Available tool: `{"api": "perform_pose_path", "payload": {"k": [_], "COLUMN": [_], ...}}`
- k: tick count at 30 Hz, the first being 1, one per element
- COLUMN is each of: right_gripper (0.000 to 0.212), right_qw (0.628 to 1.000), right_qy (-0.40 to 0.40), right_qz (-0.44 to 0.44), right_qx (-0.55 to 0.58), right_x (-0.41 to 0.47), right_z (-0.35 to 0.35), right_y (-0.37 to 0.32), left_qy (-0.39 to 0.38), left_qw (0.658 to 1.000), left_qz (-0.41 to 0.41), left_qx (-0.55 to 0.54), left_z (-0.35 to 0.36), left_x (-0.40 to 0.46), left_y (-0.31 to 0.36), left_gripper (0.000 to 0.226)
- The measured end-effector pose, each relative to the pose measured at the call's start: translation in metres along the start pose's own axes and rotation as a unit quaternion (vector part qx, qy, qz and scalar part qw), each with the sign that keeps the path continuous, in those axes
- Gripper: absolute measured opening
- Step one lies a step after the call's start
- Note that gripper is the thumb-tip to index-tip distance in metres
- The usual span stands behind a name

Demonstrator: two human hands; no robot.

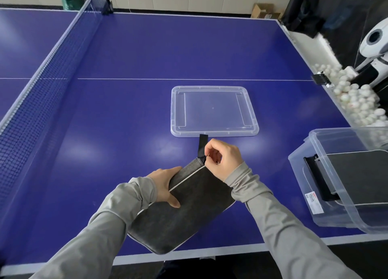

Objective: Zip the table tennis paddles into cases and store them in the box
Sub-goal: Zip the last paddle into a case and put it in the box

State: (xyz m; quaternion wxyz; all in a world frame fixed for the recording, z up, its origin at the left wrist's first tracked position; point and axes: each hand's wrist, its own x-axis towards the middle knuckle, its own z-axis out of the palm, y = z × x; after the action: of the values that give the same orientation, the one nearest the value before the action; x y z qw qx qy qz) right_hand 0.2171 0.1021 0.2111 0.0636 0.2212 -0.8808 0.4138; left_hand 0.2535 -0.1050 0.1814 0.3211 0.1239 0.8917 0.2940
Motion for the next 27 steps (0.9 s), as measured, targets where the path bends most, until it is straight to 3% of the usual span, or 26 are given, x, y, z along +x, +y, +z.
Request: {"api": "perform_pose_path", "payload": {"k": [6,10,14,17,21,27], "right_gripper": [0.012,0.034,0.051,0.054,0.054,0.052], "right_qw": [0.999,0.982,0.947,0.891,0.835,0.856], "right_qy": [0.02,0.094,0.105,0.058,0.02,0.07], "right_qz": [0.028,0.13,0.26,0.351,0.39,0.383], "right_qx": [0.042,0.102,0.159,0.282,0.387,0.341], "right_x": [0.0,-0.011,-0.035,-0.052,-0.061,-0.062], "right_z": [0.003,0.0,0.003,0.012,0.019,-0.011], "right_y": [0.003,0.014,0.028,0.03,0.028,0.027], "left_qy": [0.03,0.078,0.135,0.161,0.162,0.097], "left_qw": [0.998,0.984,0.936,0.88,0.831,0.819], "left_qz": [-0.009,-0.037,-0.038,-0.027,-0.003,0.034], "left_qx": [-0.061,-0.158,-0.324,-0.446,-0.532,-0.565], "left_z": [0.005,0.01,0.012,0.012,0.01,0.003], "left_x": [-0.003,-0.008,-0.014,-0.014,-0.005,0.012], "left_y": [-0.01,-0.026,-0.04,-0.041,-0.034,-0.008], "left_gripper": [0.074,0.079,0.077,0.079,0.082,0.063]}}
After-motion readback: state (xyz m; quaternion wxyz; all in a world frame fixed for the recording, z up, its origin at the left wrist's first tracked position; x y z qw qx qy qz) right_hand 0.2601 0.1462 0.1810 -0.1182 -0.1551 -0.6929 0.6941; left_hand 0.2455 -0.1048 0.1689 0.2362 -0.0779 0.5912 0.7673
